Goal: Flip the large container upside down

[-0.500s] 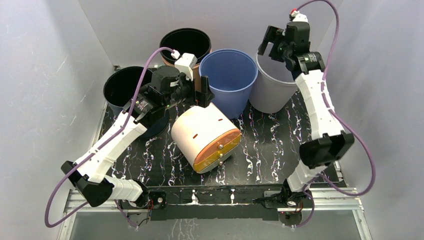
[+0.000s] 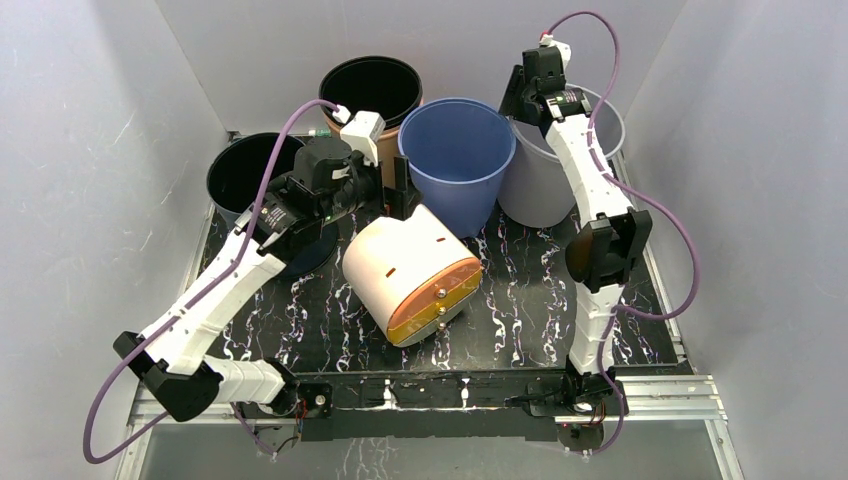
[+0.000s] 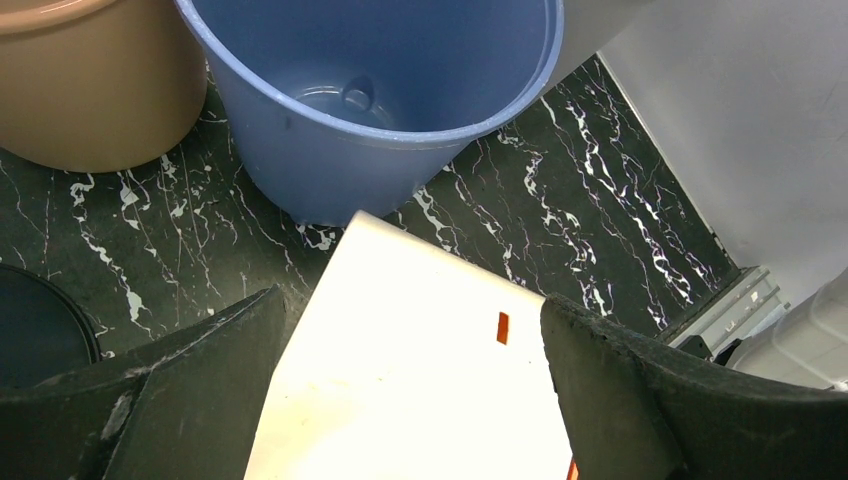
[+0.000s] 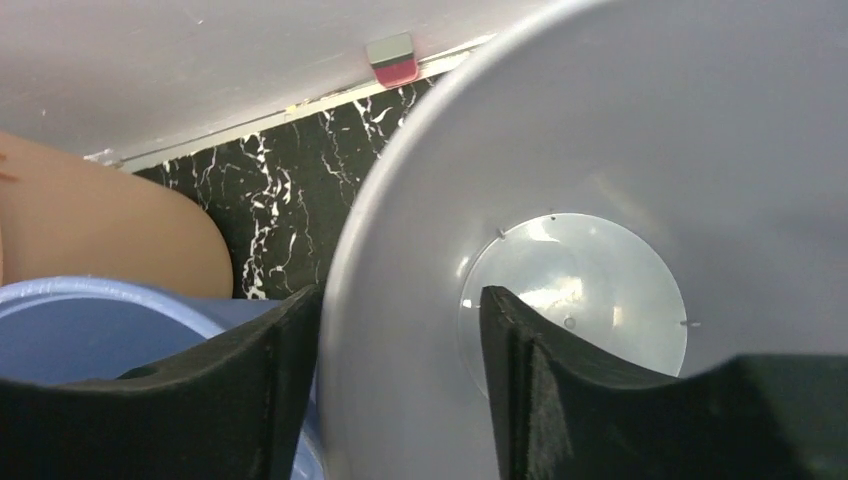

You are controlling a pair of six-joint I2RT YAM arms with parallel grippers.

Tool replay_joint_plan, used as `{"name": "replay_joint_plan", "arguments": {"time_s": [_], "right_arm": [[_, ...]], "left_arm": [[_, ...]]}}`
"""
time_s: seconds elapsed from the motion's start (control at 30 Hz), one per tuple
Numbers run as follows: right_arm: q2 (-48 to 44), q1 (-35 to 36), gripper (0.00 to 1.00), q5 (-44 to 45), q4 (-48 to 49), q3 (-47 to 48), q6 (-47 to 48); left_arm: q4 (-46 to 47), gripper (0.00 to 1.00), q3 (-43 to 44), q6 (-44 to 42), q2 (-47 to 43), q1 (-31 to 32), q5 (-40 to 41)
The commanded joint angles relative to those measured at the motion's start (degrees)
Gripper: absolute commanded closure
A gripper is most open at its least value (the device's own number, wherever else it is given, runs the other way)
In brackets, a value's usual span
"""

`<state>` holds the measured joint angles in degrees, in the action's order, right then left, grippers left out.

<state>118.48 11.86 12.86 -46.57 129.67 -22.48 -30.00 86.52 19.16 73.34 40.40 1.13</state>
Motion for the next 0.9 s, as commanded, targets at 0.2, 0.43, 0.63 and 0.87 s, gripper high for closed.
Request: {"name": "replay_joint_plan", "arguments": {"time_s": [0.2,0.43,0.63,0.87], "right_arm": [[-13.3,-4.7,0.52,7.8,6.1,-14.5,-1.0],[-20.3,-7.6,0.52,3.7,5.9,-21.3,1.9],[-21.3,-7.6,0.59,2.7,4.3,-20.5,2.5],[-19.9,-7.6,0.57,2.0,2.8,-19.8,2.2]], "left_arm": [[0.0,0.02,-1.4,0.4,-2.8,-0.1,1.1],[2.3,0.02,-1.1,-0.3,-0.5,-0.1,-1.2],[3.0,0.02,-2.0,-0.3,-0.7,-0.1,-1.6],[2.0,0.02,-2.9,-0.1,-2.3,-0.1,-0.6]]}}
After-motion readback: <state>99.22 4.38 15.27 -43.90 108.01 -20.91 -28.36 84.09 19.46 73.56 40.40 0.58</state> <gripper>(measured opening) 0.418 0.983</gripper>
